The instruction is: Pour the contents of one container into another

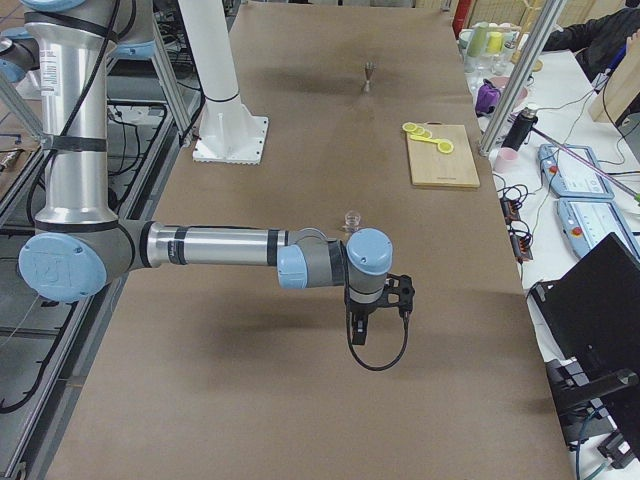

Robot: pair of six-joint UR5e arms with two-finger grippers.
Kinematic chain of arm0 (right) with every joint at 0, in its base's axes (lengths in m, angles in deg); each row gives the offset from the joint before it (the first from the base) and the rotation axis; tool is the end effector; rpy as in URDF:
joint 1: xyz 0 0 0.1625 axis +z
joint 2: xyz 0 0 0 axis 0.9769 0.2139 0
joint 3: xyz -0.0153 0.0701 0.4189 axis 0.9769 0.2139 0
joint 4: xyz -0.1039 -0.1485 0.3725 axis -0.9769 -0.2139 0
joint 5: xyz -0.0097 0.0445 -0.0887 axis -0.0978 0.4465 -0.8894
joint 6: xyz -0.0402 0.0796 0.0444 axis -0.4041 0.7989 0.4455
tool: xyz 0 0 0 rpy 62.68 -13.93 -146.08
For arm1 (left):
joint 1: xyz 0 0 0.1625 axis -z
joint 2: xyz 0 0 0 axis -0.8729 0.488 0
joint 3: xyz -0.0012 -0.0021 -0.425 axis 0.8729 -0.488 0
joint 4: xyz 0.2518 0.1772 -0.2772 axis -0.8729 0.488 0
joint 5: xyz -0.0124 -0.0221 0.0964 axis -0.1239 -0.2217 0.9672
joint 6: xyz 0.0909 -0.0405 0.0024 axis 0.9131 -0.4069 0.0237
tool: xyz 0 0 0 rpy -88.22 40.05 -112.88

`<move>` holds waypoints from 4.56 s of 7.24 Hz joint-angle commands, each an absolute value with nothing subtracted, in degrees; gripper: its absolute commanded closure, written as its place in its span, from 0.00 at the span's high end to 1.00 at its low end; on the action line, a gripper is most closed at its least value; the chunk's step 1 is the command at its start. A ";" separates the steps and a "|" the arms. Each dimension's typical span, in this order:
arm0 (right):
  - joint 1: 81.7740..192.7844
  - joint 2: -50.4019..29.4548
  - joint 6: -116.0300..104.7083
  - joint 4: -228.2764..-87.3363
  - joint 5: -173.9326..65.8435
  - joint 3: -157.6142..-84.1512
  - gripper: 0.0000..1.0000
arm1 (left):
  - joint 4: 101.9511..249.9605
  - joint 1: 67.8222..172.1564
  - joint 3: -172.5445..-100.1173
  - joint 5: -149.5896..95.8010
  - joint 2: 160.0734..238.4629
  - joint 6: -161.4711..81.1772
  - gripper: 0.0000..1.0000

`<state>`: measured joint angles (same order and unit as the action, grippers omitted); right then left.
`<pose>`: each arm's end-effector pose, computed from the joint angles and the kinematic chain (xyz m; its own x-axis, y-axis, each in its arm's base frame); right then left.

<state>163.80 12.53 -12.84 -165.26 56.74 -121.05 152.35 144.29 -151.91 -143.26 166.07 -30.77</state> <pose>0.0319 -0.4813 0.6460 0.7165 0.0409 0.6963 -0.0500 0.9987 -0.0073 -0.0140 -0.4017 0.6121 0.6655 0.0551 -0.7443 -0.0506 0.9983 0.0286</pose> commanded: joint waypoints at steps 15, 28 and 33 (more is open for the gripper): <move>160.62 10.78 -12.84 -165.08 56.18 -122.10 1.00 | 152.66 144.91 -152.06 -143.79 166.84 -30.87 0.99; 147.28 11.47 -12.76 -118.47 62.86 -123.17 1.00 | 152.75 144.91 -151.80 -143.88 166.84 -30.87 0.99; 137.95 13.49 -15.72 -90.15 62.15 -113.51 1.00 | 153.10 144.90 -148.63 -144.05 167.72 -31.39 0.99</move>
<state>139.34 12.91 -13.63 -95.31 62.29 -115.80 152.96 144.83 -149.32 -143.85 167.65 -31.38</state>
